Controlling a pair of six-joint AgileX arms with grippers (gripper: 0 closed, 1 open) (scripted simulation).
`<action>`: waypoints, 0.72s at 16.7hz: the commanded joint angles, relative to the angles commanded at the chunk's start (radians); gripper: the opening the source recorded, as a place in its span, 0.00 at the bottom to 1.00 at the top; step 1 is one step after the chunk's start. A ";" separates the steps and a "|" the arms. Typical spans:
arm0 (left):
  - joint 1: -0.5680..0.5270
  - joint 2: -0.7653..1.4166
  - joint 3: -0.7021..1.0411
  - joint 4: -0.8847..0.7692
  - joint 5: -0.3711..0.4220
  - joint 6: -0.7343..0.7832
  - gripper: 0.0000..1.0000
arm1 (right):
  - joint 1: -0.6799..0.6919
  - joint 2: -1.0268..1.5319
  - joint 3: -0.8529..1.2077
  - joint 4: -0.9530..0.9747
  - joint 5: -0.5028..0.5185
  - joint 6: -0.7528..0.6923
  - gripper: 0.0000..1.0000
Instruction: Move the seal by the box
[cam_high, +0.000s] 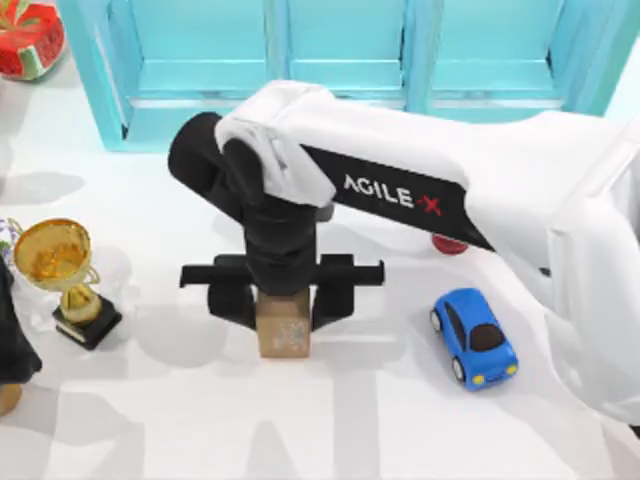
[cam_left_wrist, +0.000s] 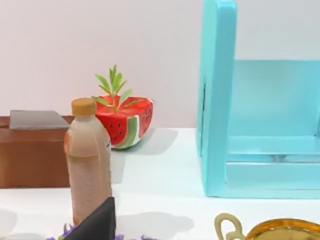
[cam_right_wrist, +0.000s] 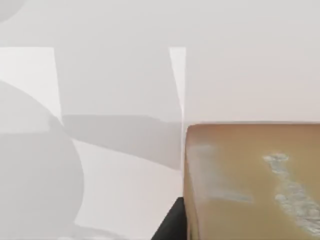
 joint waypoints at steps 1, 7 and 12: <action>0.000 0.000 0.000 0.000 0.000 0.000 1.00 | 0.000 0.000 0.000 0.000 0.000 0.000 0.00; 0.000 0.000 0.000 0.000 0.000 0.000 1.00 | -0.001 0.002 0.038 -0.041 -0.001 0.000 0.00; 0.000 0.000 0.000 0.000 0.000 0.000 1.00 | -0.004 -0.010 0.167 -0.179 -0.001 0.000 0.00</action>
